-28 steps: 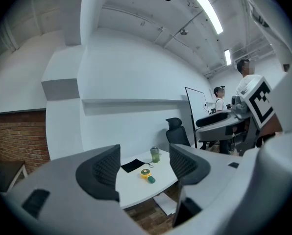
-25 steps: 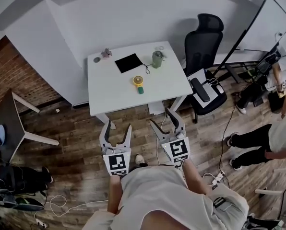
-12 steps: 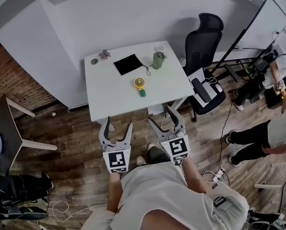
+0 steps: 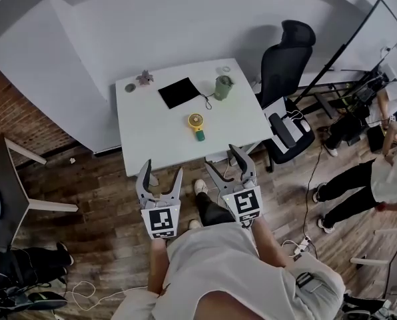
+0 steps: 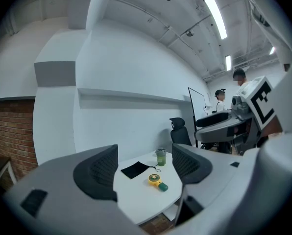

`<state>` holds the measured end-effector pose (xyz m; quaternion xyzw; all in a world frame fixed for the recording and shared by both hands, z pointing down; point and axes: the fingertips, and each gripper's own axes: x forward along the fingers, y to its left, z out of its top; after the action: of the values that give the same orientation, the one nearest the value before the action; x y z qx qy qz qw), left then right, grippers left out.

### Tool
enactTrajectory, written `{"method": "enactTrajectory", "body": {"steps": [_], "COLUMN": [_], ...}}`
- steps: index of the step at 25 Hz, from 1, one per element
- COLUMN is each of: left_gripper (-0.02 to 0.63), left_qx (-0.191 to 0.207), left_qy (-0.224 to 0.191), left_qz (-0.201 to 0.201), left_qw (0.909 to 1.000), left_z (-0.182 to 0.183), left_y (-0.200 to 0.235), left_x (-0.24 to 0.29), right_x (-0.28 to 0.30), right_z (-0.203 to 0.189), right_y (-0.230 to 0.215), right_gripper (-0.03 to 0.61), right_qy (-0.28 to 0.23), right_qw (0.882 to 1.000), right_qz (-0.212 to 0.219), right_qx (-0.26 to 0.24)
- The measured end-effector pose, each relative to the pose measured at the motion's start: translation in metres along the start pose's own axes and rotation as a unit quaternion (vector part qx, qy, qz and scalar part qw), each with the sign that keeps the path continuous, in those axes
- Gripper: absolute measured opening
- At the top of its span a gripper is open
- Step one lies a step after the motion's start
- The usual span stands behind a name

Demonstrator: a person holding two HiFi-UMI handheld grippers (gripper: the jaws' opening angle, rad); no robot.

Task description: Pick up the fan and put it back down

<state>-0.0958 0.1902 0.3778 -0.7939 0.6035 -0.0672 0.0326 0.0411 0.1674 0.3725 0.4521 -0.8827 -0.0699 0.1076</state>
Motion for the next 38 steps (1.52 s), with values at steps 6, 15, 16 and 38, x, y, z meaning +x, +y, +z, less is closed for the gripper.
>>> {"method": "enactTrajectory", "body": {"steps": [6, 15, 16, 38], "left_gripper": [0.341, 0.334, 0.334, 0.328], "left_qx": [0.001, -0.004, -0.005, -0.003], "left_qy": [0.006, 0.030, 0.032, 0.123], "left_qz": [-0.002, -0.003, -0.004, 0.014], "left_qw": [1.0000, 0.9995, 0.9995, 0.9923], "left_z": [-0.004, -0.016, -0.017, -0.066], "left_y": [0.012, 0.027, 0.028, 0.051], "left_x": [0.040, 0.110, 0.117, 0.254], "right_x": [0.037, 0.099, 0.105, 0.224], "right_z": [-0.004, -0.023, -0.025, -0.116], "right_y": [-0.021, -0.061, -0.065, -0.122], "right_gripper": [0.330, 0.330, 0.330, 0.330], "right_qy": [0.003, 0.026, 0.029, 0.115], "right_qw": [1.000, 0.999, 0.999, 0.986], "right_qz": [0.004, 0.024, 0.027, 0.107], "right_qx": [0.006, 0.022, 0.023, 0.057]}}
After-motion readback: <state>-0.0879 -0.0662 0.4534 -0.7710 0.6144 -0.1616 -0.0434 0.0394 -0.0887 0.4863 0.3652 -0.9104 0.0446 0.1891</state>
